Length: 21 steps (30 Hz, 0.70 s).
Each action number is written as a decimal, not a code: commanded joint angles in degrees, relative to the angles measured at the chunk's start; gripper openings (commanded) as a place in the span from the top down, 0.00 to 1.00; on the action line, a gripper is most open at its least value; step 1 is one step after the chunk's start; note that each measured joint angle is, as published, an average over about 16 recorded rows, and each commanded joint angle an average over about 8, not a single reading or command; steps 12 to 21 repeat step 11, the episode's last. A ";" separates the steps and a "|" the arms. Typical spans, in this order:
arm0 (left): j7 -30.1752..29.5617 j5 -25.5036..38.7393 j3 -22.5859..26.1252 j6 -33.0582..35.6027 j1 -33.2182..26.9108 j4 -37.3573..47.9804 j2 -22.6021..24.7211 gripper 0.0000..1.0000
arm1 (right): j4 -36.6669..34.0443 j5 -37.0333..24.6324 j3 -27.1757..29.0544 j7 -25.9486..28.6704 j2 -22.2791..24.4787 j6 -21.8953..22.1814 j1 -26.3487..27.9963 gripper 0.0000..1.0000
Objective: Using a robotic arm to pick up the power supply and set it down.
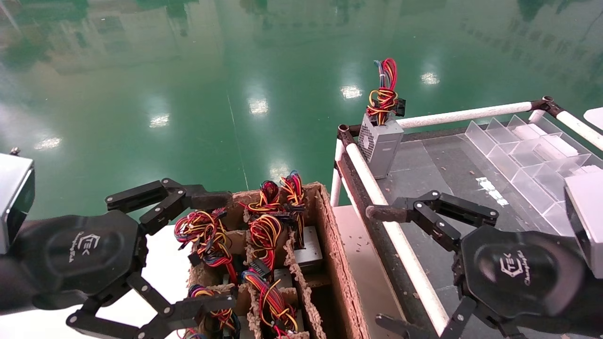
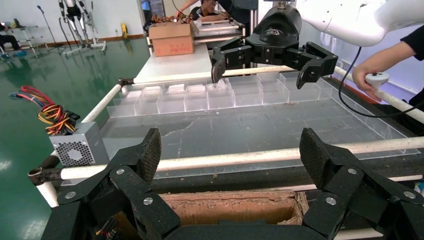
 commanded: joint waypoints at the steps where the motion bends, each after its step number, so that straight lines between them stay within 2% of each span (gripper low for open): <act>1: 0.00 0.00 0.00 0.00 0.00 0.00 0.00 0.00 | -0.26 0.00 -0.05 -0.06 -0.11 0.11 0.16 0.00; 21: 0.00 0.00 0.00 0.00 0.00 0.00 0.00 0.00 | -0.82 -0.06 -0.17 -0.22 -0.34 0.34 0.46 0.00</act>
